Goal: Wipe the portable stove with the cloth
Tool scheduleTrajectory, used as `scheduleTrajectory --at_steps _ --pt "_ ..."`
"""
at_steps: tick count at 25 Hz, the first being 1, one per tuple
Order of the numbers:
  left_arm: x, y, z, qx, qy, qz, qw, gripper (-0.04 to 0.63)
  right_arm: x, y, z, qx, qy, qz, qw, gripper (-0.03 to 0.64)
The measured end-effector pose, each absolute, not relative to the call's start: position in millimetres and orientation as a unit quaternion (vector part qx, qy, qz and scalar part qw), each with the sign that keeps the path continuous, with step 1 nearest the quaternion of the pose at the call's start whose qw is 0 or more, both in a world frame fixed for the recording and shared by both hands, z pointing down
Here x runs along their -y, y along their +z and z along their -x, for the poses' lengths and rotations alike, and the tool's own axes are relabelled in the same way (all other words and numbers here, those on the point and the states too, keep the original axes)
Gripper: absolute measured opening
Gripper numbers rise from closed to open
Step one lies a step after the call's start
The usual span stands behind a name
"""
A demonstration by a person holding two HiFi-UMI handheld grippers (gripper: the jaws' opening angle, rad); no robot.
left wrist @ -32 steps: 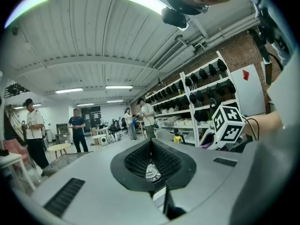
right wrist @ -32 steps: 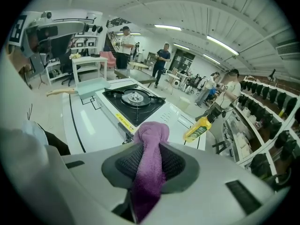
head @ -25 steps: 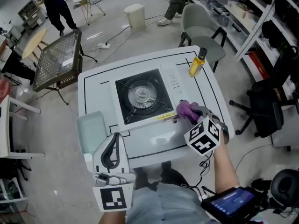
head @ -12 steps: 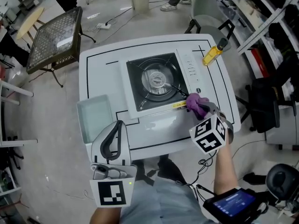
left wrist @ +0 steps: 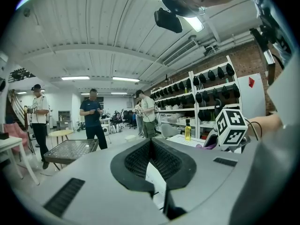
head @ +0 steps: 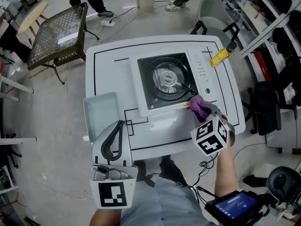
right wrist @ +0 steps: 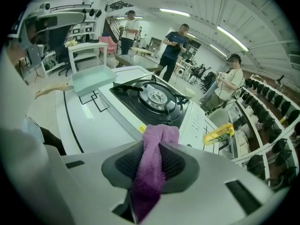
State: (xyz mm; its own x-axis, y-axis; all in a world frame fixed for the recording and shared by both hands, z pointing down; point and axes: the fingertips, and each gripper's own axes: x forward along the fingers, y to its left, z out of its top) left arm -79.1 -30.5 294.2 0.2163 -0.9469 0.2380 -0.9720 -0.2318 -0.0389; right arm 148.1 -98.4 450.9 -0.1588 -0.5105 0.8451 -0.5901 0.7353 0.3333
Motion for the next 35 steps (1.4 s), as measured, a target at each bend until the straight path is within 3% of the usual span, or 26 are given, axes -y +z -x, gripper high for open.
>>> scheduleTrajectory --at_steps 35 --pt "-9.4 282.9 194.2 0.649 0.087 -0.753 0.056 0.018 60.7 445.9 -2.5 0.786 0.007 -0.302 0.539 0.109"
